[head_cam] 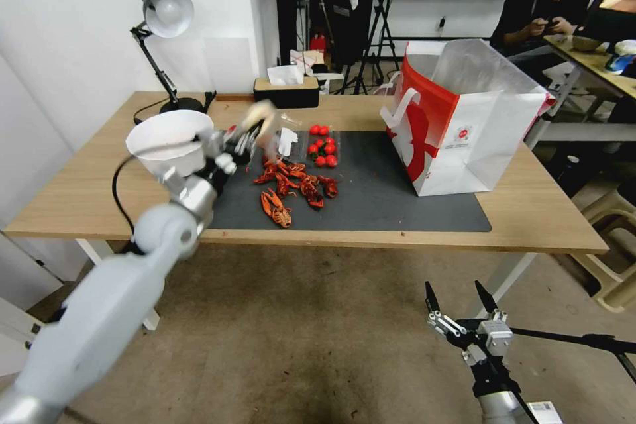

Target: Pick up the trash from the table and place it into the takeout bag.

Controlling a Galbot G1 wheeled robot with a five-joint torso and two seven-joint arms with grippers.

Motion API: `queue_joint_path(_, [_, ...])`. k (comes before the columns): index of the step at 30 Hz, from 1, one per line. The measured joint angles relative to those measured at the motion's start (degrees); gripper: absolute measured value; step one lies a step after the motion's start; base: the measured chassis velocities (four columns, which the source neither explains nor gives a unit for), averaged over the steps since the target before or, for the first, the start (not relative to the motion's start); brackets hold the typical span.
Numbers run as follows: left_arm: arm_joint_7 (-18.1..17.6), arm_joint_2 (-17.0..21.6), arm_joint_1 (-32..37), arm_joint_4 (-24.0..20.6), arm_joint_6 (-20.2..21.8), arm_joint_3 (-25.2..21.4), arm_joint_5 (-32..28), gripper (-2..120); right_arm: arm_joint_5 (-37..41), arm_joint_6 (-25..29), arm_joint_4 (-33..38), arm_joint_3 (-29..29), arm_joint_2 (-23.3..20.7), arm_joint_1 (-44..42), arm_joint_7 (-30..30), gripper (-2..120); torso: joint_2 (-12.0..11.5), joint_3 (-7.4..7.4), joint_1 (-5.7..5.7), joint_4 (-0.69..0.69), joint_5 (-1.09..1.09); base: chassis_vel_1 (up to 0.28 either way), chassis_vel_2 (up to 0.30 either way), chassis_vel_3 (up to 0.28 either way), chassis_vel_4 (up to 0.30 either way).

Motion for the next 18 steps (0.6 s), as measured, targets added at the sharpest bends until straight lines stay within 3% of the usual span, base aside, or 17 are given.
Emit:
queue_joint_path(3, [7.00,-2.25,-13.73,5.23,1.00,8.92,-1.98,7,-0.39,0.02,0.31,0.26,0.77,-0.33,-0.09,100,0.00,0.00,0.00,-0.01,0.02,0.000,0.000,0.000,0.000])
queue_joint_path(4, [7.00,-2.25,-13.73,5.23,1.00,8.92,-1.98,7,-0.39,0.02,0.31,0.26,0.77,-0.33,-0.09,100,0.00,0.00,0.00,-0.01,0.02,0.000,0.000,0.000,0.000])
queue_joint_path(6, [9.25,-5.28,-21.93,9.49,1.74,13.17,-2.62,7,-0.75,0.02,0.56,0.26,1.20,-0.49,-0.10,100,0.00,0.01,0.01,-0.04,0.02,0.000,0.000,0.000,0.000])
queue_joint_path(12, [10.94,-12.92,-34.57,17.54,2.47,22.63,-3.64,7,-1.27,0.00,0.84,0.61,1.94,-0.96,-0.11,100,0.00,0.00,0.00,-0.03,0.03,0.000,0.000,0.000,0.000])
queue_joint_path(18, [11.29,-16.31,-38.26,21.20,2.50,26.68,-3.73,7,-1.59,0.35,0.85,0.82,2.25,-1.49,-0.14,100,0.00,0.01,0.01,-0.01,0.01,0.000,0.000,0.000,0.000])
